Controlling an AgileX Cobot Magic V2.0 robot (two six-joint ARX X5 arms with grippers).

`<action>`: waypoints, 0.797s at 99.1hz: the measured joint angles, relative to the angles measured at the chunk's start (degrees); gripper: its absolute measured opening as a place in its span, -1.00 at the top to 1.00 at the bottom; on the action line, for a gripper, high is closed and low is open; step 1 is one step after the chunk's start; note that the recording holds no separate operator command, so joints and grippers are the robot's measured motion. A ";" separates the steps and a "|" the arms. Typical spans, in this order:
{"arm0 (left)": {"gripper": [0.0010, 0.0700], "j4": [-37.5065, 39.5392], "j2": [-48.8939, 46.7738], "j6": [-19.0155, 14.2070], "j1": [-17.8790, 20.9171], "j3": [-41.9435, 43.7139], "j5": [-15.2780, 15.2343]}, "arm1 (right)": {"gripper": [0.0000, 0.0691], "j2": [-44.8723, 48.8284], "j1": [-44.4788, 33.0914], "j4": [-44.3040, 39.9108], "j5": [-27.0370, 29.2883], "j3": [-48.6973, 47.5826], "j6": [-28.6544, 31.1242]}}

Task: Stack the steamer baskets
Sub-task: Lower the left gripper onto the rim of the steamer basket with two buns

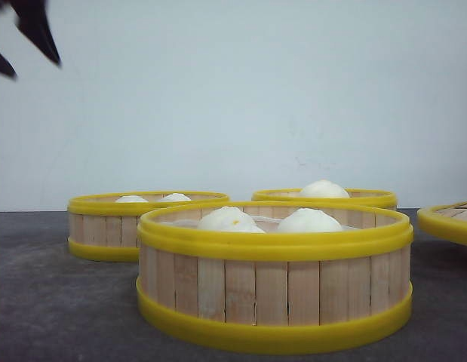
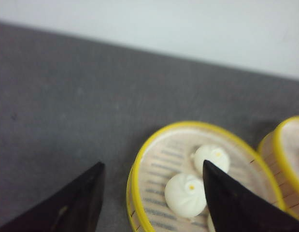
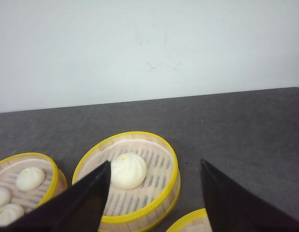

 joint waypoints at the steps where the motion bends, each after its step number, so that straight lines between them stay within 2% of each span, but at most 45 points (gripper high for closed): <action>1: -0.08 -0.15 0.92 0.00 -0.02 0.39 0.07 | -0.04 0.02 0.04 -0.02 0.00 0.00 0.00; 20: 0.19 -4.98 16.63 0.02 -0.22 8.79 0.35 | -0.04 0.11 0.74 0.04 0.00 0.00 0.00; 38: 0.24 -10.58 27.78 0.17 -0.22 15.30 0.35 | -0.04 0.13 0.77 0.00 0.00 0.00 0.00; 67: 0.26 -11.93 33.51 0.20 -0.55 16.06 0.33 | -0.04 0.15 0.77 -0.13 0.00 0.00 0.00; 73: 0.35 -11.98 33.73 0.20 -0.61 16.06 0.31 | -0.04 0.15 0.77 -0.15 0.00 0.00 0.00; 79: 0.52 -12.07 33.79 0.20 -0.59 16.06 0.24 | -0.04 0.15 0.77 -0.15 0.00 0.00 0.00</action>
